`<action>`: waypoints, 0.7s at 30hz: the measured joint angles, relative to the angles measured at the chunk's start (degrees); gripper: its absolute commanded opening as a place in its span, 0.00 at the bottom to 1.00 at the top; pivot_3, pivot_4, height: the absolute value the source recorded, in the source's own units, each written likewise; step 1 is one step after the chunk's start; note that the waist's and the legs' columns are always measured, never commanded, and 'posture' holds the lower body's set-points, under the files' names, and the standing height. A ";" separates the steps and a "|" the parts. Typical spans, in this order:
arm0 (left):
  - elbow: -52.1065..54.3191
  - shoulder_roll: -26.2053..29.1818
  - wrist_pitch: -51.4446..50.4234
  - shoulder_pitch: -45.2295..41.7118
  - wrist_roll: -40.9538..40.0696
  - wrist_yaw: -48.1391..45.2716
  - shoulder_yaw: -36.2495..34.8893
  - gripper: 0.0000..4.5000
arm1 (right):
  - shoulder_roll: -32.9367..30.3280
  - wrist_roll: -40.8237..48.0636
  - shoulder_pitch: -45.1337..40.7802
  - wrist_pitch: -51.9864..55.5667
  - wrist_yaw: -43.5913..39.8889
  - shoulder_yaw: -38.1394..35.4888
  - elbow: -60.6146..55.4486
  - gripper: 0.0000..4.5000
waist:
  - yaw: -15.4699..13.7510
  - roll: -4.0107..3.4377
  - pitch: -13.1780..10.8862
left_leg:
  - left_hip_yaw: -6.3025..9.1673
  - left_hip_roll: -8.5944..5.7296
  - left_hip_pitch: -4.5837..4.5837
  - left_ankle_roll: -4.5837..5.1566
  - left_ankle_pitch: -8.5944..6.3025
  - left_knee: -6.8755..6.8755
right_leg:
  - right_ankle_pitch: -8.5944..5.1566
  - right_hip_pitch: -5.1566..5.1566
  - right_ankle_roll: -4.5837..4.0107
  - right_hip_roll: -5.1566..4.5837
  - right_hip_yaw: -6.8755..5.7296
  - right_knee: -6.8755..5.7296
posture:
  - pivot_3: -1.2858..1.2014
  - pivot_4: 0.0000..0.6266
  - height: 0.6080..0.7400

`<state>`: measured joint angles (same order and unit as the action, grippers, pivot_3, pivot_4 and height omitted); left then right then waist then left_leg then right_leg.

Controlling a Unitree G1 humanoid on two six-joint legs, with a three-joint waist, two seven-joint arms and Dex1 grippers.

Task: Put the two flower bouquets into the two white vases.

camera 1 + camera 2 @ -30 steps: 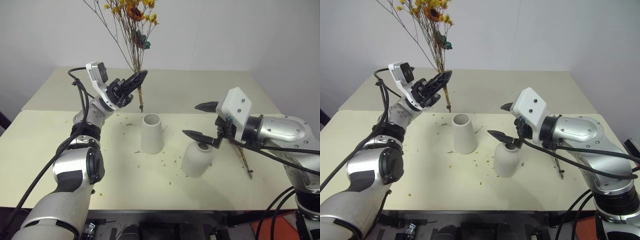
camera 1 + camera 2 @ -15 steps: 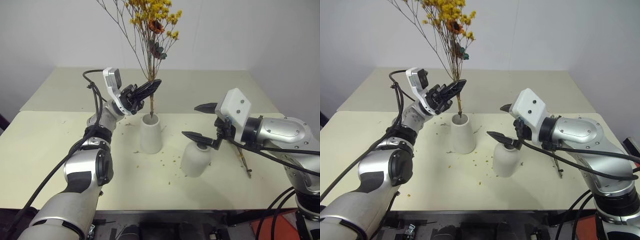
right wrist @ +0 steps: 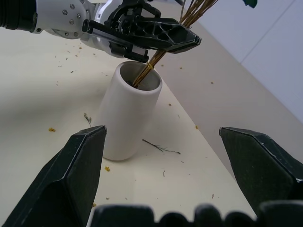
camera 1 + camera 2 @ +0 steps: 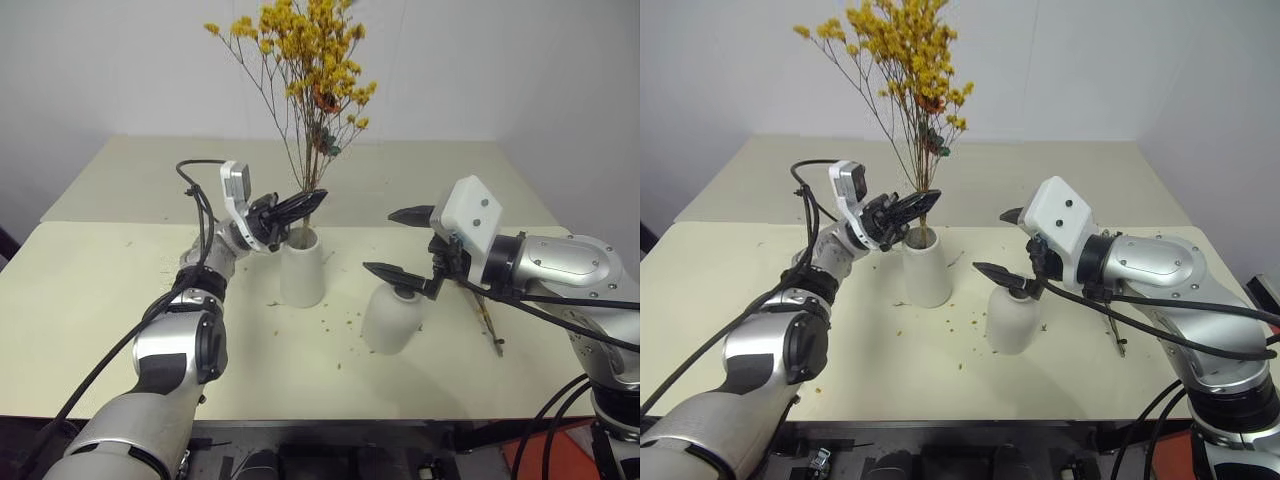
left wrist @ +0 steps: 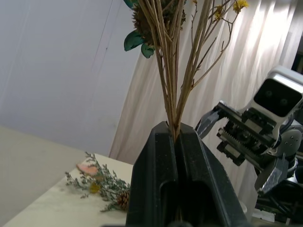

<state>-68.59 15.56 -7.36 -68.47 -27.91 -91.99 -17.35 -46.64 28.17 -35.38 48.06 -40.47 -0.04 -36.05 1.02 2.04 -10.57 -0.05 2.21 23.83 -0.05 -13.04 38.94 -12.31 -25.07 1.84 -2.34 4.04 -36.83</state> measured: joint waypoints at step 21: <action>11.73 3.92 -2.39 5.03 -5.47 -0.09 4.31 0.99 | 0.47 -1.47 0.36 -2.38 -0.04 0.00 0.66 1.00 | 0.10 0.00 0.00 | 0.01 0.01 -0.02 0.00 0.00 0.01 | 0.00 0.00 0.00 0.00 0.01 -0.06 | 0.52 0.24 1.00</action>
<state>-56.86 19.48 -9.74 -63.44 -33.38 -92.08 -13.04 -46.18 26.70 -35.02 45.68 -40.50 -0.04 -35.40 1.11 2.03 -10.57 -0.04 2.21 23.81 -0.04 -13.04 38.96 -12.30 -25.07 1.84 -2.34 4.05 -36.89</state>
